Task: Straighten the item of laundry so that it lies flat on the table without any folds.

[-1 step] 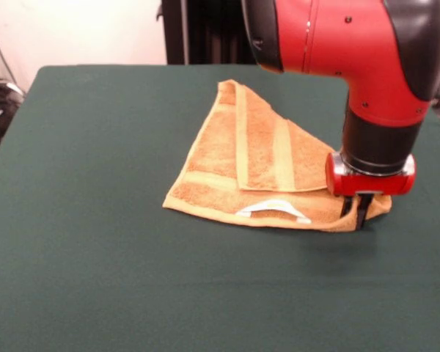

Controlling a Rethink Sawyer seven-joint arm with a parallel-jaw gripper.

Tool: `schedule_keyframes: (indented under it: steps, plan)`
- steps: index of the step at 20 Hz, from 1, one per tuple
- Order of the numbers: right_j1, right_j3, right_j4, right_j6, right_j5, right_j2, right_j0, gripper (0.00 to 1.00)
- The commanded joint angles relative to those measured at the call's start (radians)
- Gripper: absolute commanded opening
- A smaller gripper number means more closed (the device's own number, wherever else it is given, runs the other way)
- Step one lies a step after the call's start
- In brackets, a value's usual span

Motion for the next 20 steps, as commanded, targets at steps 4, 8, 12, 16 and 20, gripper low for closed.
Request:
schedule_keyframes:
  steps: [4, 8, 12, 16, 20]
  plan:
    - [0.044, 0.095, -0.118, 0.091, -0.269, 0.168, -0.008, 0.0]
    - [0.047, 0.101, -0.16, 0.099, -0.273, 0.16, 0.003, 0.0]
    - [0.045, 0.114, -0.178, 0.138, -0.251, 0.126, 0.029, 0.0]
    - [0.032, 0.142, -0.203, 0.118, -0.239, 0.15, 0.014, 0.0]
    - [0.046, 0.132, -0.22, 0.102, -0.248, 0.158, 0.013, 0.0]
